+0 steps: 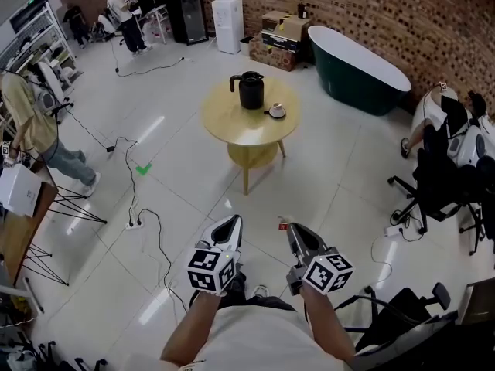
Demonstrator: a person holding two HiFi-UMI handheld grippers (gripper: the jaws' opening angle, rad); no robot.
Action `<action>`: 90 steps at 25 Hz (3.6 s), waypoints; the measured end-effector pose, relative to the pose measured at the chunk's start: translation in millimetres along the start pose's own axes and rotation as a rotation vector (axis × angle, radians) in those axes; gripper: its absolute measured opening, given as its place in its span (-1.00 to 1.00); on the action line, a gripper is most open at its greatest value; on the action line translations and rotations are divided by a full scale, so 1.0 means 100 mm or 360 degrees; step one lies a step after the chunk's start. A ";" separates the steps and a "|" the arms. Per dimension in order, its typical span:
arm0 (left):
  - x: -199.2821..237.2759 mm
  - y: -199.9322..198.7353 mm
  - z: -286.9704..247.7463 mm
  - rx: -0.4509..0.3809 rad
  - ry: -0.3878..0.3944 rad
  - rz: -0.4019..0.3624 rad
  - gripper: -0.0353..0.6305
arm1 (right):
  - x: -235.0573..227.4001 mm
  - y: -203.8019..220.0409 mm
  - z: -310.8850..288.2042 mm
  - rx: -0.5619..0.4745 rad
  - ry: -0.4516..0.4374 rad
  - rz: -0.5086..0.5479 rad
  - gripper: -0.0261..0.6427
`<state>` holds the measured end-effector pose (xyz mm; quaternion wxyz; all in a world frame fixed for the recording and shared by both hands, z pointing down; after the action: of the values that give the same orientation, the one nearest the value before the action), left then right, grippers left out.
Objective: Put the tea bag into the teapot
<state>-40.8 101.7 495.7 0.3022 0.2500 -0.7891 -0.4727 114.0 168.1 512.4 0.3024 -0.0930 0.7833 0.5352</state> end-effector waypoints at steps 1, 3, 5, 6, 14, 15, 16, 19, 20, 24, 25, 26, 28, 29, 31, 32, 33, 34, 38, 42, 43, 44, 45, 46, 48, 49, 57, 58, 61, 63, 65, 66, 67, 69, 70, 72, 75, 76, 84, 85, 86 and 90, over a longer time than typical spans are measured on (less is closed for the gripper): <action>0.03 -0.01 -0.03 0.0003 0.0001 0.0001 -0.86 | -0.01 -0.01 -0.03 0.0003 0.0002 -0.0001 -0.92; 0.09 -0.05 -0.11 0.0008 0.0010 0.0004 -0.86 | -0.04 -0.04 -0.10 -0.0002 0.0013 -0.0005 -0.92; 0.15 -0.09 -0.19 0.0007 0.0022 0.0003 -0.86 | -0.09 -0.10 -0.18 -0.0015 0.0029 -0.0009 -0.92; 0.18 -0.12 -0.24 0.0006 0.0029 0.0002 -0.86 | -0.12 -0.14 -0.21 -0.0024 0.0036 -0.0010 -0.92; 0.45 -0.41 -0.84 0.0010 0.0102 -0.0012 -0.86 | -0.43 -0.47 -0.53 -0.0088 0.0129 -0.0027 -0.92; 0.50 -0.45 -0.90 0.0011 0.0108 -0.0013 -0.86 | -0.45 -0.52 -0.60 -0.0092 0.0135 -0.0027 -0.92; 0.56 -0.49 -0.97 0.0012 0.0114 -0.0014 -0.86 | -0.48 -0.56 -0.67 -0.0096 0.0139 -0.0025 -0.92; 0.76 -0.65 -1.18 0.0014 0.0126 -0.0017 -0.86 | -0.52 -0.72 -0.94 -0.0106 0.0143 -0.0023 -0.92; 0.83 -0.71 -1.24 0.0013 0.0130 -0.0020 -0.86 | -0.52 -0.77 -1.03 -0.0109 0.0144 -0.0024 -0.92; 1.16 -0.95 -1.44 0.0001 0.0138 -0.0025 -0.86 | -0.52 -0.98 -1.42 -0.0128 0.0152 -0.0011 -0.92; 1.24 -1.01 -1.50 -0.0004 0.0138 -0.0023 -0.86 | -0.53 -1.03 -1.51 -0.0128 0.0154 -0.0007 -0.92; 1.32 -1.06 -1.55 -0.0008 0.0138 -0.0020 -0.86 | -0.54 -1.08 -1.61 -0.0125 0.0156 -0.0004 -0.92; 1.48 -1.16 -1.65 -0.0013 0.0139 -0.0014 -0.86 | -0.55 -1.16 -1.79 -0.0121 0.0165 0.0000 -0.92; 1.56 -1.20 -1.69 -0.0015 0.0140 -0.0011 -0.86 | -0.55 -1.20 -1.87 -0.0123 0.0171 0.0003 -0.92; 1.71 -1.27 -1.76 -0.0016 0.0141 -0.0008 -0.86 | -0.56 -1.28 -2.03 -0.0133 0.0180 0.0011 -0.92; 1.79 -1.30 -1.79 -0.0015 0.0142 -0.0010 -0.86 | -0.56 -1.33 -2.12 -0.0139 0.0183 0.0017 -0.92; 1.86 -1.32 -1.82 -0.0014 0.0144 -0.0012 -0.86 | -0.55 -1.37 -2.20 -0.0146 0.0185 0.0023 -0.92; 1.93 -1.35 -1.85 -0.0013 0.0146 -0.0013 -0.86 | -0.54 -1.40 -2.27 -0.0152 0.0188 0.0027 -0.92; 2.11 -1.47 -1.94 -0.0015 0.0166 -0.0025 -0.86 | -0.50 -1.49 -2.47 -0.0151 0.0205 0.0051 -0.92; 2.21 -1.57 -2.06 -0.0019 0.0184 -0.0018 -0.86 | -0.54 -1.55 -2.61 -0.0130 0.0227 0.0049 -0.92; 2.22 -1.58 -2.09 -0.0019 0.0189 -0.0018 -0.86 | -0.56 -1.57 -2.64 -0.0130 0.0234 0.0049 -0.92; 2.24 -1.59 -2.12 -0.0018 0.0195 -0.0019 -0.86 | -0.58 -1.60 -2.67 -0.0133 0.0240 0.0051 -0.92; 2.25 -1.61 -2.15 -0.0017 0.0200 -0.0021 -0.86 | -0.60 -1.63 -2.70 -0.0136 0.0245 0.0052 -0.92; 2.26 -1.62 -2.19 -0.0016 0.0203 -0.0022 -0.86 | -0.63 -1.66 -2.73 -0.0139 0.0249 0.0053 -0.92; 2.28 -1.66 -2.27 -0.0015 0.0203 -0.0022 -0.86 | -0.70 -1.73 -2.80 -0.0140 0.0251 0.0053 -0.92; 2.30 -1.68 -2.31 -0.0016 0.0200 -0.0022 -0.86 | -0.73 -1.76 -2.84 -0.0140 0.0249 0.0054 -0.92; 2.51 -1.94 -2.78 -0.0028 0.0144 -0.0039 -0.86 | -0.97 -2.13 -3.33 -0.0119 0.0211 0.0120 -0.92; 2.54 -1.97 -2.85 -0.0028 0.0140 -0.0040 -0.86 | -1.00 -2.17 -3.39 -0.0116 0.0205 0.0127 -0.92; 2.60 -2.04 -3.01 -0.0019 0.0129 -0.0035 -0.86 | -1.10 -2.29 -3.56 -0.0106 0.0189 0.0118 -0.92; 2.64 -2.09 -3.14 -0.0011 0.0125 -0.0030 -0.86 | -1.19 -2.37 -3.66 -0.0100 0.0188 0.0118 -0.92; 2.69 -2.14 -3.25 -0.0003 0.0121 -0.0024 -0.86 | -1.26 -2.46 -3.75 -0.0097 0.0187 0.0114 -0.92; 2.70 -2.18 -3.29 0.0002 0.0119 -0.0023 -0.86 | -1.29 -2.51 -3.80 -0.0095 0.0189 0.0114 -0.92; 2.71 -2.23 -3.33 0.0004 0.0118 -0.0024 -0.86 | -1.31 -2.57 -3.83 -0.0090 0.0192 0.0116 -0.92; 2.74 -2.38 -3.40 0.0005 0.0114 -0.0031 -0.86 | -1.34 -2.74 -3.92 -0.0078 0.0199 0.0130 -0.92; 2.75 -2.46 -3.43 0.0004 0.0110 -0.0033 -0.86 | -1.34 -2.83 -3.96 -0.0073 0.0201 0.0144 -0.92; 2.77 -2.61 -3.46 0.0002 0.0100 -0.0035 -0.86 | -1.32 -3.01 -4.04 -0.0064 0.0210 0.0194 -0.92; 2.78 -2.82 -3.51 -0.0016 0.0090 -0.0029 -0.86 | -1.29 -3.29 -4.13 -0.0058 0.0231 0.0304 -0.92; 2.78 -2.89 -3.54 -0.0023 0.0087 -0.0027 -0.86 | -1.29 -3.38 -4.17 -0.0056 0.0234 0.0334 -0.92; 2.84 -3.09 -3.77 -0.0044 0.0054 -0.0005 -0.86 | -1.35 -3.84 -4.47 -0.0028 0.0212 0.0510 -0.92; 2.85 -3.09 -3.80 -0.0046 0.0050 -0.0003 -0.86 | -1.36 -3.88 -4.51 -0.0026 0.0206 0.0528 -0.92; 2.85 -3.10 -3.82 -0.0044 0.0046 -0.0002 -0.86 | -1.38 -3.93 -4.54 -0.0025 0.0196 0.0538 -0.92; 2.86 -3.12 -3.94 -0.0027 0.0026 0.0003 -0.86 | -1.46 -4.09 -4.72 -0.0010 0.0174 0.0591 -0.92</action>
<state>76.0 -460.8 430.3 0.3112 0.2505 -0.7828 -0.4771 245.9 -447.1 391.6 0.1550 0.0233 0.8006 0.5783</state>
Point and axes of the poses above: the fingertips, and each gripper's own axes: z backward along the fingers, x to its left, y out of its underside, the point moved 3 cm from there along z, backward along the fingers, and after that the axes turned 5 degrees about x, right-handed, at the moved point
